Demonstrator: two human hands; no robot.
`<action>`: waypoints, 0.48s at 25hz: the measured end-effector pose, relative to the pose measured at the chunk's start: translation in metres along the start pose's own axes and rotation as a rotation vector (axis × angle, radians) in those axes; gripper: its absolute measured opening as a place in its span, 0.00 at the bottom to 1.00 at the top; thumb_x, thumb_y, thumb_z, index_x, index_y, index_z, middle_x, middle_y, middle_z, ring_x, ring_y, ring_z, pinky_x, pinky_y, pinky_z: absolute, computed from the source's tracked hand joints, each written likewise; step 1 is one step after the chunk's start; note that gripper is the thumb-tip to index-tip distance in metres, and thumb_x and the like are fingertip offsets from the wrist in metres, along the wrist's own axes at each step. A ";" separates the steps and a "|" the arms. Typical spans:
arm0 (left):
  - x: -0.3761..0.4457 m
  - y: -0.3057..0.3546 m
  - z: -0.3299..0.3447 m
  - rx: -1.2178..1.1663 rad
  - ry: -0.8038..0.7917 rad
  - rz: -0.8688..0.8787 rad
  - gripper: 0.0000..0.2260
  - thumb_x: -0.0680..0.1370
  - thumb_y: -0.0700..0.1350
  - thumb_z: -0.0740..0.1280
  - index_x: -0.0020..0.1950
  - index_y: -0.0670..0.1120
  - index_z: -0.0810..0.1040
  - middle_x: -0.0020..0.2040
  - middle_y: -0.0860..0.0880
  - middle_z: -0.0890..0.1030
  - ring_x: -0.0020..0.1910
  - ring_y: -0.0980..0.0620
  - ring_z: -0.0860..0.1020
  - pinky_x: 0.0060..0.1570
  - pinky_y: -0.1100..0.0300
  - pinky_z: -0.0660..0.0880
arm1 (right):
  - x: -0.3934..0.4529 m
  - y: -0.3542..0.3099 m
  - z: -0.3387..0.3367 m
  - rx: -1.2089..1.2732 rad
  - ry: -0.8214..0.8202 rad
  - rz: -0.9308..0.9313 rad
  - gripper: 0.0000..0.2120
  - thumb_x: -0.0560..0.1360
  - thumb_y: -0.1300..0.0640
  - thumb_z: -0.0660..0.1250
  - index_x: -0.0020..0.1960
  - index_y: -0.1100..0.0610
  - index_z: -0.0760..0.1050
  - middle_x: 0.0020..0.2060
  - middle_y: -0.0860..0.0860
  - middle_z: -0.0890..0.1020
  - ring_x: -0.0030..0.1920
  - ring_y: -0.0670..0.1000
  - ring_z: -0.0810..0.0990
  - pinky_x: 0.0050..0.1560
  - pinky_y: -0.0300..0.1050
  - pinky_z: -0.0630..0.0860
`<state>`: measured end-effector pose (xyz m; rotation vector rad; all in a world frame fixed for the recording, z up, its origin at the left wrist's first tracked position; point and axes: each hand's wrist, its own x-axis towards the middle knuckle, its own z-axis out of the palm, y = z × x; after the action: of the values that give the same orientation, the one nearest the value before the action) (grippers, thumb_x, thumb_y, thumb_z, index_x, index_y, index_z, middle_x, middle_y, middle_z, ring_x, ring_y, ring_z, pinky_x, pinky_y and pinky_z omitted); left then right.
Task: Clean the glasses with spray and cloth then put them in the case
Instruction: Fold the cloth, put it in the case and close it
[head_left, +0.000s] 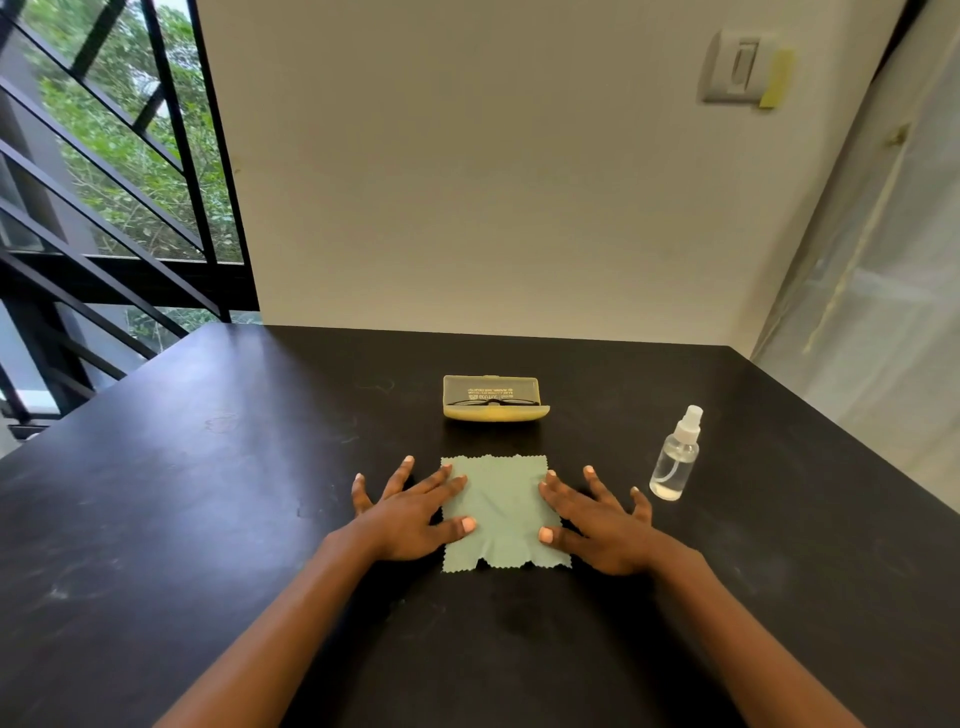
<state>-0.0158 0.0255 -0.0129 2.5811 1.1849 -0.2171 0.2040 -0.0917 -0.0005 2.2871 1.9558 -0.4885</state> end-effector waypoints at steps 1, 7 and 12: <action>0.002 0.000 -0.001 0.005 -0.005 0.005 0.29 0.75 0.68 0.49 0.74 0.63 0.44 0.76 0.59 0.42 0.74 0.46 0.34 0.63 0.31 0.30 | -0.002 0.001 0.002 -0.021 -0.006 0.016 0.32 0.76 0.35 0.47 0.74 0.42 0.38 0.74 0.41 0.38 0.73 0.54 0.32 0.66 0.69 0.33; 0.002 -0.002 -0.003 -0.095 0.016 0.012 0.29 0.74 0.66 0.57 0.73 0.64 0.52 0.77 0.55 0.43 0.75 0.42 0.39 0.67 0.33 0.37 | -0.018 0.005 0.006 0.038 0.054 0.056 0.34 0.74 0.33 0.51 0.75 0.43 0.44 0.75 0.42 0.39 0.74 0.54 0.37 0.68 0.67 0.39; -0.027 -0.001 -0.005 -0.344 0.193 0.190 0.08 0.72 0.57 0.68 0.49 0.64 0.71 0.59 0.60 0.67 0.64 0.53 0.60 0.64 0.51 0.57 | -0.039 -0.001 -0.002 0.202 0.224 -0.183 0.14 0.73 0.42 0.65 0.57 0.42 0.71 0.57 0.39 0.72 0.60 0.44 0.65 0.65 0.49 0.60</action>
<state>-0.0340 0.0079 -0.0012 2.4232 0.9306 0.2603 0.1984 -0.1276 0.0136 2.3830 2.3373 -0.4844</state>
